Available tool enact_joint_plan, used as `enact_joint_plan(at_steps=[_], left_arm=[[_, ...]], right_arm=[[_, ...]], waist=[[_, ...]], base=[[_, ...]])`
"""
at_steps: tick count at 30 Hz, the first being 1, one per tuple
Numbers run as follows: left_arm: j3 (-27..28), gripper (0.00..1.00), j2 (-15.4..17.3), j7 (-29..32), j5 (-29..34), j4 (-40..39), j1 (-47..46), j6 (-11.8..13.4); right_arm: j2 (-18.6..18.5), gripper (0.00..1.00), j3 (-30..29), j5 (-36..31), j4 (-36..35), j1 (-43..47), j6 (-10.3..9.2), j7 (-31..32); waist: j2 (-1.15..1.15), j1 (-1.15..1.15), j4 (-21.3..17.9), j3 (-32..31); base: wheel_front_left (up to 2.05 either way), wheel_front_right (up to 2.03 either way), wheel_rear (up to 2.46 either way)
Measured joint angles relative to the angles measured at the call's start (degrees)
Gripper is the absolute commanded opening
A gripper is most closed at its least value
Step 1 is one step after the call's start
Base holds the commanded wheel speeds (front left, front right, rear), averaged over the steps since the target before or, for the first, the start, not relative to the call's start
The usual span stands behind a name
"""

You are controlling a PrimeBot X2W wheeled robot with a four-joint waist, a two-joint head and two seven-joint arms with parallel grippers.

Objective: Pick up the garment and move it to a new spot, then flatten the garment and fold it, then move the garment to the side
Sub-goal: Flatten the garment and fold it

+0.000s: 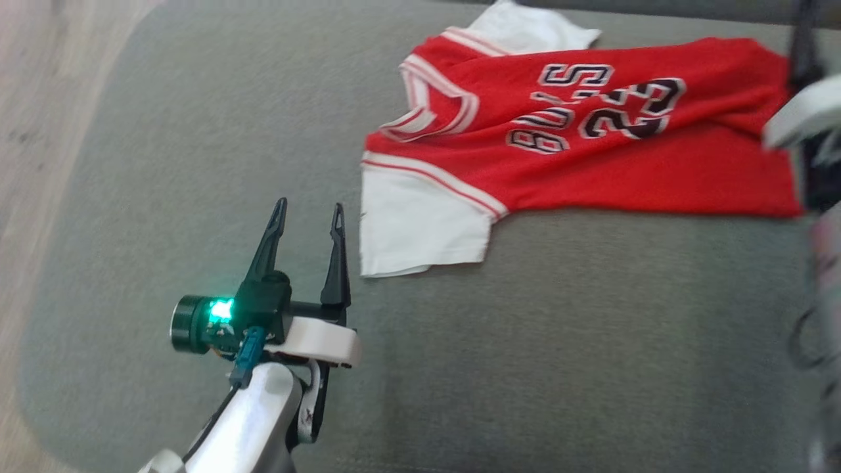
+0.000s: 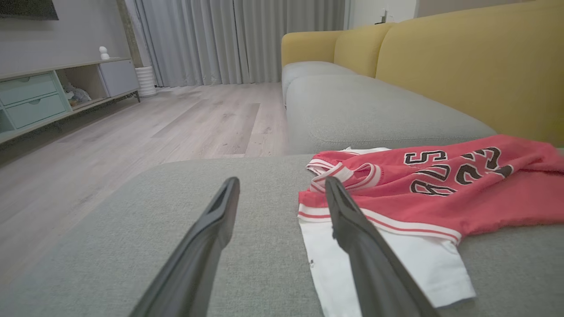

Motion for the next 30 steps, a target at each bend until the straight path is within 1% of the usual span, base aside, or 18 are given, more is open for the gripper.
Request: enact_joint_plan(at_steps=[3, 4, 6, 8, 12, 14, 17, 22, 25, 26, 30], left_arm=[[0.09, 1.00, 0.16, 0.01, -0.40, 0.02, 0.60, 0.20], [0.25, 1.00, 0.31, 0.01, -1.11, 0.07, 1.70, 0.55], [0.46, 1.00, 0.67, 0.00, -1.56, 0.10, 2.98, 0.86], [0.54, 1.00, 0.89, -0.09, -1.80, 0.47, 3.87, 0.98], [0.65, 1.00, 1.02, -0.60, -1.83, 1.58, 4.63, 1.03], [0.87, 1.00, 1.13, -1.08, -1.83, 2.23, 4.67, 1.05], [1.02, 1.00, 1.10, -1.58, -1.83, 3.30, 4.67, 0.96], [1.43, 1.00, 1.10, -1.60, -1.83, 4.26, 4.63, 0.83], [0.66, 1.00, 1.11, -1.23, -1.80, 6.06, 4.36, -0.15], [0.25, 1.00, 1.10, -0.57, -1.75, 6.73, 4.33, -0.56], [-0.58, 1.00, 1.09, 2.79, -1.67, 10.83, 2.96, -0.67]], right_arm=[[4.10, 1.00, -0.51, 1.76, -6.36, 7.03, 0.00, -0.38], [7.67, 1.00, -1.15, 3.19, -11.82, 12.72, 0.00, -0.42], [10.87, 1.00, -1.08, 3.30, -18.13, 18.95, 0.00, -0.47], [12.77, 1.00, -1.25, 3.04, -24.16, 25.46, 0.00, -0.47], [13.44, 1.00, -1.99, 4.70, -32.67, 37.29, 0.00, -0.48], [13.46, 1.00, -1.21, 7.05, -34.82, 41.44, 0.00, -0.48], [14.27, 1.00, 0.08, 7.55, -36.97, 45.46, 0.00, -0.48], [14.34, 1.00, 0.20, 7.97, -38.93, 44.95, 0.00, -0.48], [14.34, 1.00, 0.15, 7.97, -39.07, 44.93, 0.00, -0.47], [14.34, 1.00, 0.20, 7.97, -39.28, 44.93, 0.00, -0.46], [14.34, 1.00, 0.44, 8.03, -39.89, 44.86, 0.00, -0.46]], waist=[[0.00, 0.00, -2.08, -1.34], [0.00, 0.00, -3.48, -2.27], [0.00, -0.01, -4.93, -3.07], [0.00, 0.00, -6.31, -3.85], [0.00, -0.01, -8.64, -5.08], [0.00, -0.01, -9.61, -5.44], [0.00, -0.01, -10.64, -5.67], [0.00, 0.00, -11.23, -5.23], [0.00, 0.01, -11.41, -4.75], [0.00, 0.00, -11.48, -4.55], [0.00, 0.00, -11.86, -3.57]], base=[[0.00, 0.00, 0.00], [0.00, 0.00, 0.00], [0.00, 0.00, 0.00], [0.00, 0.00, 0.00], [0.00, 0.00, 0.00], [0.00, 0.00, 0.00], [0.00, 0.00, 0.00], [0.00, 0.00, 0.00], [0.00, 0.00, 0.00], [0.00, 0.00, 0.00], [0.00, 0.00, 0.00]])
